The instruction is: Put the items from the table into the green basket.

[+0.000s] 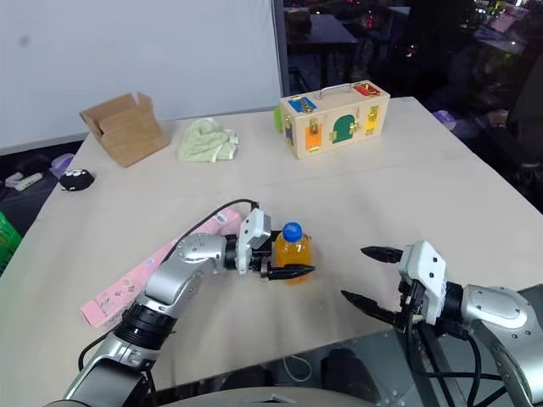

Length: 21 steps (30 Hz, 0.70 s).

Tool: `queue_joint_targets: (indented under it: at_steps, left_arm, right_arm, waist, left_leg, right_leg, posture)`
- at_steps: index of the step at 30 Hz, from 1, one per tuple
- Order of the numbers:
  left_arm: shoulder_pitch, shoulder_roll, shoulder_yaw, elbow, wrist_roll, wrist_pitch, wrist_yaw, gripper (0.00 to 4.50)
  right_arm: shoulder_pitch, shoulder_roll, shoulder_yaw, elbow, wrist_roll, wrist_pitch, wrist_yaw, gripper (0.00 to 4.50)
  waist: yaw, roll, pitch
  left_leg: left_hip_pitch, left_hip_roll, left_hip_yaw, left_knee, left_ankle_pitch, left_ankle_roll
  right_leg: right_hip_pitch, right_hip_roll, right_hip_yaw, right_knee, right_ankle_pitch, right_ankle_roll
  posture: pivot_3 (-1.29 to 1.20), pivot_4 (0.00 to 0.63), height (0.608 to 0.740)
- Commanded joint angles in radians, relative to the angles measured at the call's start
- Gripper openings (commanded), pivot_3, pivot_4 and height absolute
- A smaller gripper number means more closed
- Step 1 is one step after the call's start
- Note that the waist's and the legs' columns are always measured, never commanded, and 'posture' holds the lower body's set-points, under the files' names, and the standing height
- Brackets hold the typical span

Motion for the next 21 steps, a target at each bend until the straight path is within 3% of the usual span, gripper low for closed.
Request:
queue_joint_targets:
  at_steps: [1,7,9,15,19,21]
  left_arm:
    - [-0.007,0.0,0.029,-0.026,-0.018,-0.007,-0.005,2.99]
    - [0.04,0.032,0.133,-0.114,-0.091,0.041,0.033,2.98]
    - [0.055,0.042,0.227,-0.162,-0.147,0.079,0.088,2.98]
    - [-0.005,0.048,0.501,-0.29,-0.298,0.226,0.365,2.98]
    - [-0.111,0.093,0.673,-0.31,-0.265,0.316,0.642,2.98]
    - [-0.164,0.162,0.743,-0.282,-0.207,0.386,0.769,2.98]
  right_arm:
    - [-0.022,0.002,-0.014,-0.056,0.038,-0.018,-0.004,4.5]
    - [-0.09,0.014,0.009,-0.047,0.077,-0.02,0.007,4.5]
    - [-0.143,0.02,0.026,-0.028,0.094,-0.024,0.02,4.5]
    - [-0.384,0.071,0.119,0.081,0.095,0.04,-0.014,4.5]
    - [-0.612,0.14,0.182,0.197,0.156,0.202,-0.066,4.5]
    - [-0.728,0.191,0.219,0.25,0.153,0.231,-0.073,4.5]
  waist:
    - [-0.008,0.0,0.0]
    - [-0.017,-0.001,0.0]
    - [-0.014,-0.001,0.001]
    - [0.006,-0.003,0.002]
    - [0.043,-0.005,0.003]
    - [0.06,-0.006,0.004]
  left_leg:
    - [0.0,0.0,0.0,0.0,0.0,0.0]
    - [0.0,0.0,0.0,0.0,0.0,0.0]
    - [0.0,0.0,-0.001,0.0,0.0,0.0]
    - [0.0,0.001,-0.002,0.0,0.0,0.0]
    - [0.0,0.0,-0.002,0.0,0.0,0.0]
    - [-0.001,0.0,-0.002,0.0,0.0,0.0]
  right_leg:
    - [0.0,0.0,0.0,0.0,0.0,0.0]
    - [0.0,0.0,0.002,0.0,0.0,0.001]
    - [0.0,0.0,0.001,0.0,0.0,0.001]
    - [0.0,0.001,0.001,0.0,0.001,0.002]
    - [-0.001,0.001,0.002,0.0,0.002,0.003]
    - [-0.002,0.002,0.002,0.0,0.003,0.001]
  posture:
    - [-0.22,0.0,0.74]
    - [-0.18,0.0,0.74]
    - [-0.16,0.0,0.74]
    - [-0.06,0.0,0.74]
    - [0.01,0.0,0.74]
    - [0.04,0.0,0.74]
